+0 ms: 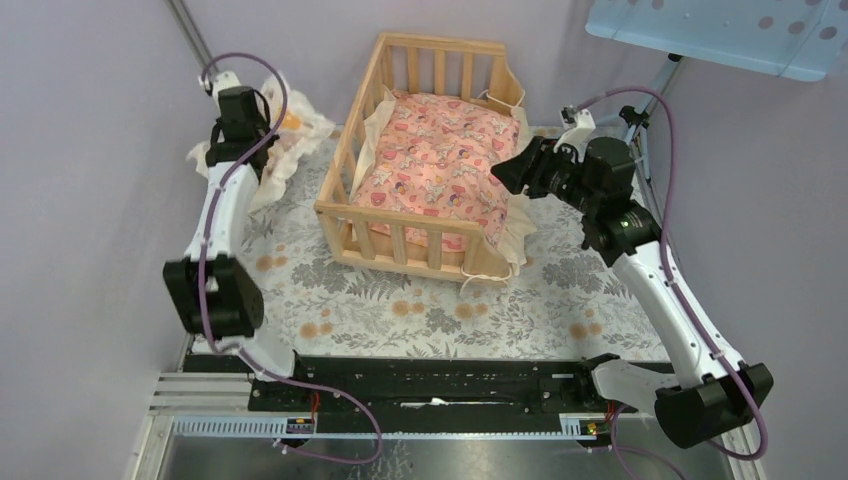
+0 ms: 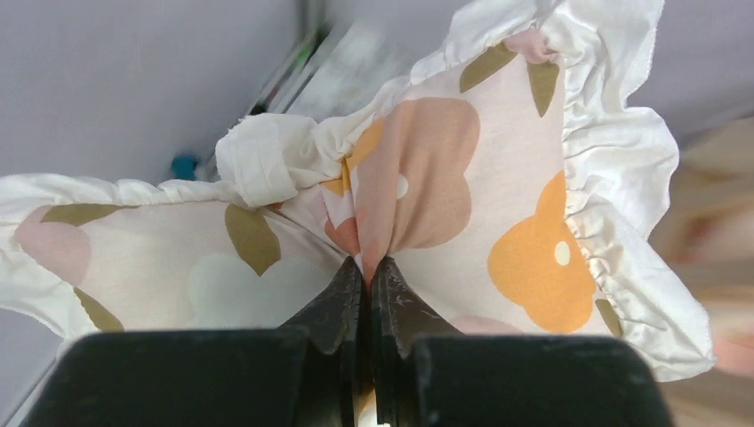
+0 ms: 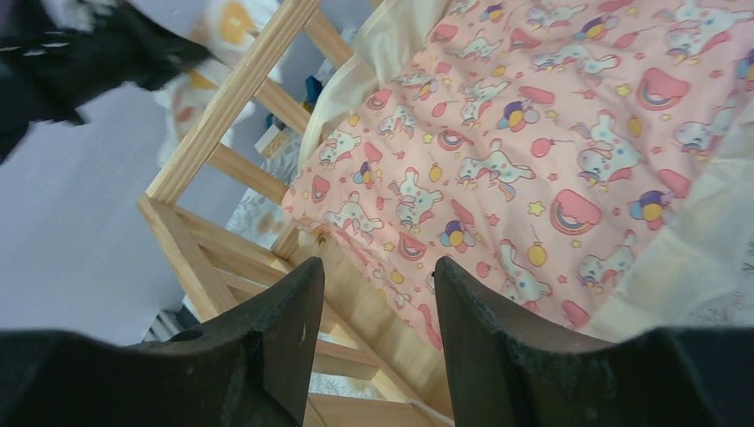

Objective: Set up the pet bed
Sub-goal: Pick up the pillow at the center of the board, then place the pillow on the mattress.

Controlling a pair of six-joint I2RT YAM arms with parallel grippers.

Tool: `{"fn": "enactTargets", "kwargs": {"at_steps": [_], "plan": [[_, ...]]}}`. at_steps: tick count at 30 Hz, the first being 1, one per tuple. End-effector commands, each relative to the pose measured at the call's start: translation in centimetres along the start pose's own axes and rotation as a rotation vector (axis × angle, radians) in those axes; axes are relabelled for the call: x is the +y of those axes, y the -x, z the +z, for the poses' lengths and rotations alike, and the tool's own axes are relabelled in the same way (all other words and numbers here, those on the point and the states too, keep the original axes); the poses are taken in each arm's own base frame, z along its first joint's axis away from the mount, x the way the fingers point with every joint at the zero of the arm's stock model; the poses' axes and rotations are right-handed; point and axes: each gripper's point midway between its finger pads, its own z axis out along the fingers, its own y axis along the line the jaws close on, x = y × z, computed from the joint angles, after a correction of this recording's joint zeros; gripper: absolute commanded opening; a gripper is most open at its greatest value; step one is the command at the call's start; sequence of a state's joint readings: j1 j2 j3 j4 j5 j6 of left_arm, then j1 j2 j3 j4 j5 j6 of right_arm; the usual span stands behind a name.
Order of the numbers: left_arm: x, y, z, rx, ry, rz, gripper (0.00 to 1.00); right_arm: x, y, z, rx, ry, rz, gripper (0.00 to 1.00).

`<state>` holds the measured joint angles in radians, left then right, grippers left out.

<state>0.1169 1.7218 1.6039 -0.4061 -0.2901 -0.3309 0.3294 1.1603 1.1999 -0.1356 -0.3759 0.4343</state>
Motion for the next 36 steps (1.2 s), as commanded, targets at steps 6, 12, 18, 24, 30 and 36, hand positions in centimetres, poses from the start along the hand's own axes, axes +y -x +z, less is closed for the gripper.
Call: {"fn": "enactTargets", "kwargs": {"at_steps": [6, 12, 18, 24, 30, 36], "plan": [[-8.7, 8.9, -19.7, -0.337, -0.409, -0.019, 0.00, -0.6, 2.5, -3.7, -0.146, -0.117, -0.117, 0.58], [-15.9, 5.9, -30.2, -0.354, -0.837, 0.160, 0.00, 4.2, 3.6, -6.5, -0.235, 0.089, -0.171, 0.66], [-20.0, 1.1, -36.8, -0.316, -1.090, 0.281, 0.00, 9.6, 4.3, -9.5, -0.252, 0.314, -0.133, 0.87], [-22.8, -3.2, -39.3, -0.271, -1.171, 0.350, 0.00, 10.3, 4.8, -8.6, -0.196, 0.335, 0.025, 1.00], [-24.9, -5.9, -40.7, -0.248, -1.220, 0.381, 0.00, 9.8, 4.0, -6.3, -0.147, 0.368, 0.165, 1.00], [-27.0, -7.5, -42.0, -0.243, -1.266, 0.414, 0.00, 9.5, 2.6, -4.3, -0.084, 0.413, 0.248, 1.00]]}}
